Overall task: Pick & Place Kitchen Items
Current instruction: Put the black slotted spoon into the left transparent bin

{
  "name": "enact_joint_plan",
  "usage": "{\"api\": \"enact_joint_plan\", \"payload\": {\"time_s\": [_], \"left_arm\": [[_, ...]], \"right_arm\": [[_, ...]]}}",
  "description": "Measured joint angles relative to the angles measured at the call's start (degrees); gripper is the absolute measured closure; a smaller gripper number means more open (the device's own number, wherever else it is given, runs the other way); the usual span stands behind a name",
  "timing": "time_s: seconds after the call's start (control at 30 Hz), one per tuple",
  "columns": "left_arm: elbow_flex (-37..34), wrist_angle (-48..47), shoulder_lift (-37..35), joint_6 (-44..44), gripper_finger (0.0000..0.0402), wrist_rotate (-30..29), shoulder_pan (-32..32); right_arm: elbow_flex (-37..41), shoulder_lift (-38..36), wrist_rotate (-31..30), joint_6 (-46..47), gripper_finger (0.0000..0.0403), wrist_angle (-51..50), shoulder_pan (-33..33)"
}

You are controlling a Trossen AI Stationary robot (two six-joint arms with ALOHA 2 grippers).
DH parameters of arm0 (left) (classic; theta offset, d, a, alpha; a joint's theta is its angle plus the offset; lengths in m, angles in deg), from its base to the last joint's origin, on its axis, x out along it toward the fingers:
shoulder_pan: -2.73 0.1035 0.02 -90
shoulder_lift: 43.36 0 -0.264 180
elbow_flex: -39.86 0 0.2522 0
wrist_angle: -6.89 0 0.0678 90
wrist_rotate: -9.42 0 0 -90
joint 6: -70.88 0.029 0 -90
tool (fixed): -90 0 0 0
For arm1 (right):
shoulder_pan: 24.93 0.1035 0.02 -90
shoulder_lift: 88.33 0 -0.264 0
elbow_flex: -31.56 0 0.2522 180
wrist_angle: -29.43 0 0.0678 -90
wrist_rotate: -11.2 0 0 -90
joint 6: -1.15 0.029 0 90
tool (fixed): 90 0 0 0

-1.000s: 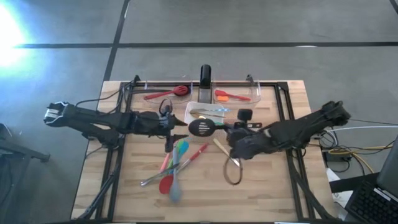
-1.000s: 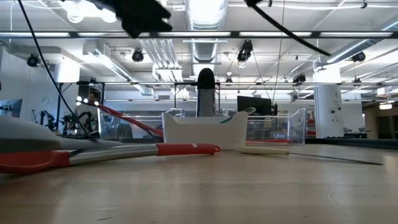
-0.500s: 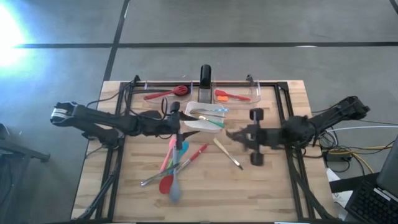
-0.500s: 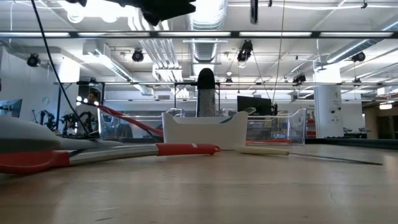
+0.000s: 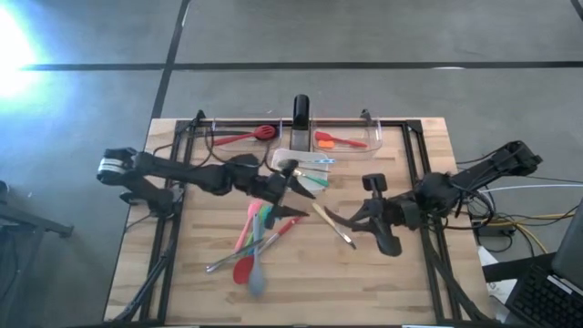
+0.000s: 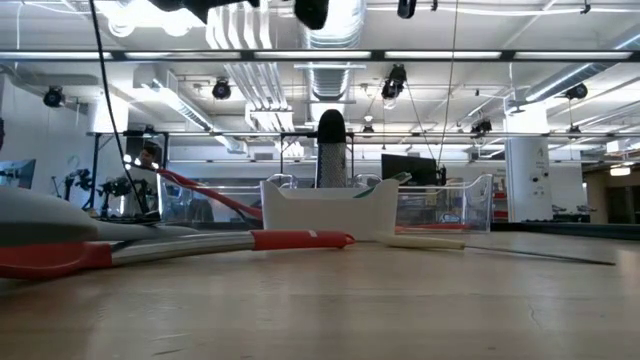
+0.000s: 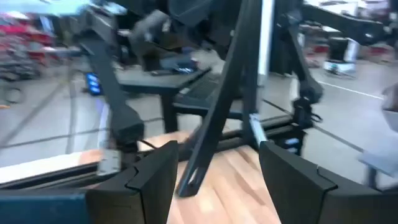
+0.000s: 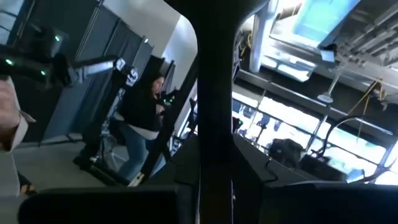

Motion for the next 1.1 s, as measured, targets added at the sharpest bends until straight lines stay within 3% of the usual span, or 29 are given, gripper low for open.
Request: {"api": "enact_joint_plan", "payload": {"time_s": [0.27, 0.4, 0.9, 1.1], "left_arm": [[11.00, -10.56, 7.46, 3.94, 0.0172, 5.31, 0.72], [15.74, -11.32, 10.80, 3.94, 0.0172, 11.21, 0.65], [26.41, -11.95, 16.36, 4.33, 0.0172, 23.46, 0.68], [29.41, -13.40, 18.64, 4.28, 0.0195, 24.53, 0.65]], "right_arm": [[0.00, 0.75, 1.98, 1.10, 0.0356, 0.79, 0.00], [0.04, 0.74, 2.17, 1.10, 0.0356, 0.81, -0.04], [0.15, 0.74, 2.85, 1.29, 0.0356, 0.73, 0.00], [0.15, 0.74, 2.85, 1.15, 0.0356, 0.74, 0.00]]}}
